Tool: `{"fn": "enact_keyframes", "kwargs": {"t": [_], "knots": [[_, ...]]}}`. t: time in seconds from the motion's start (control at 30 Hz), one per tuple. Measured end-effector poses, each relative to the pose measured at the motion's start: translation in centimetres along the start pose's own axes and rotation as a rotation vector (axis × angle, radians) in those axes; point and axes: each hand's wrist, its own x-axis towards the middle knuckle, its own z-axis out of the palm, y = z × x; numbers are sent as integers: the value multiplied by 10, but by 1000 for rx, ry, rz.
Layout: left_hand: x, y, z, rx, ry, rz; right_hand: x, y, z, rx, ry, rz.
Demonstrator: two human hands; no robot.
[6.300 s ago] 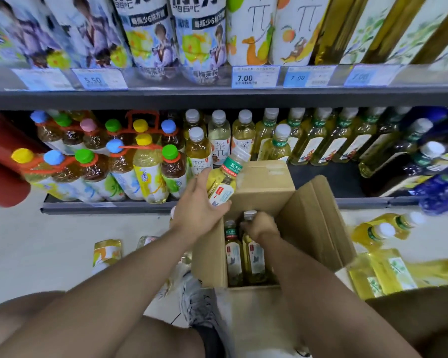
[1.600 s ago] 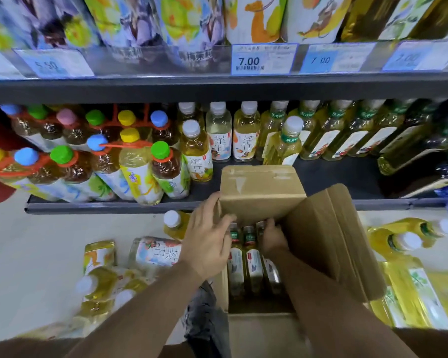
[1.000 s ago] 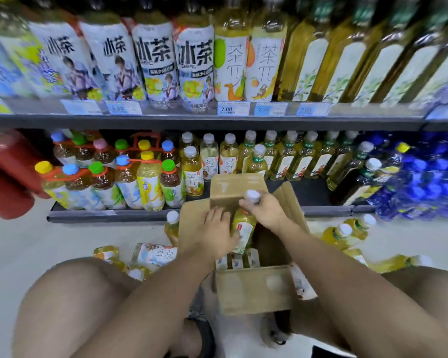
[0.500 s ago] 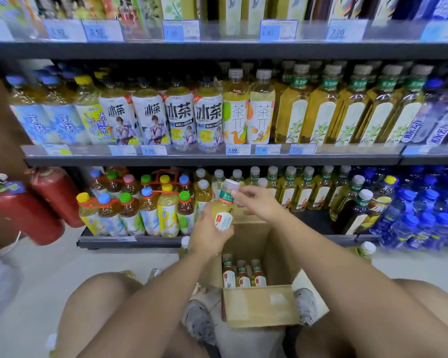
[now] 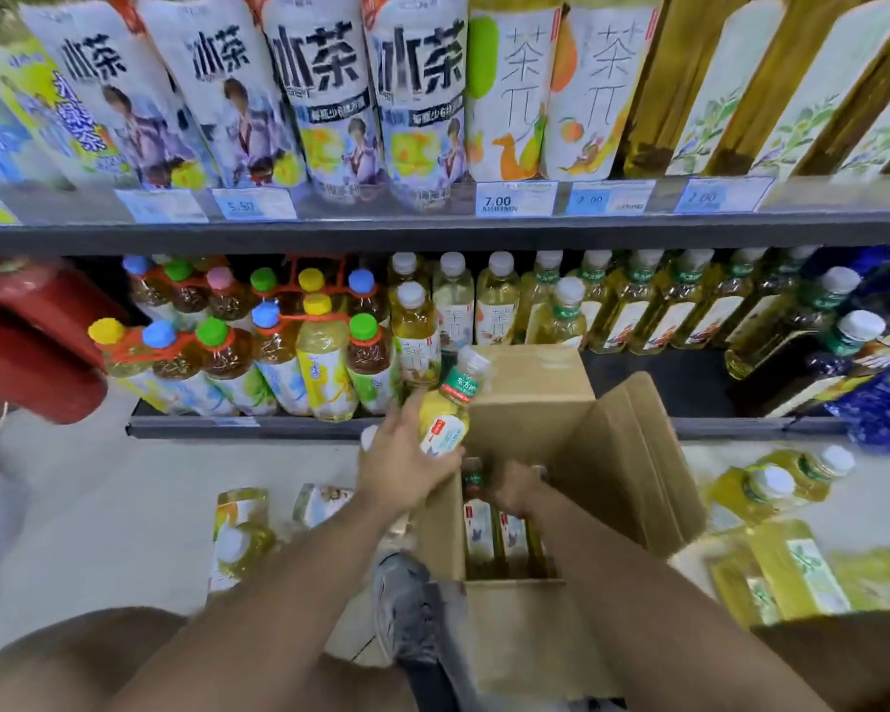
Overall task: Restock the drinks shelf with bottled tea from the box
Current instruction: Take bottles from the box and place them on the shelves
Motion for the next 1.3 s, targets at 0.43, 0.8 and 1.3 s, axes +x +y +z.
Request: {"fn": "enact_keyframes", "kwargs": {"t": [0.43, 0.8, 1.3], "knots": [[47, -22, 3, -190, 9, 61, 100, 10, 38, 300, -70, 234], [-2, 33, -31, -147, 23, 89, -10, -17, -18, 406, 127, -128], [-119, 233, -193, -46, 224, 457, -306, -89, -218, 367, 570, -621]]}}
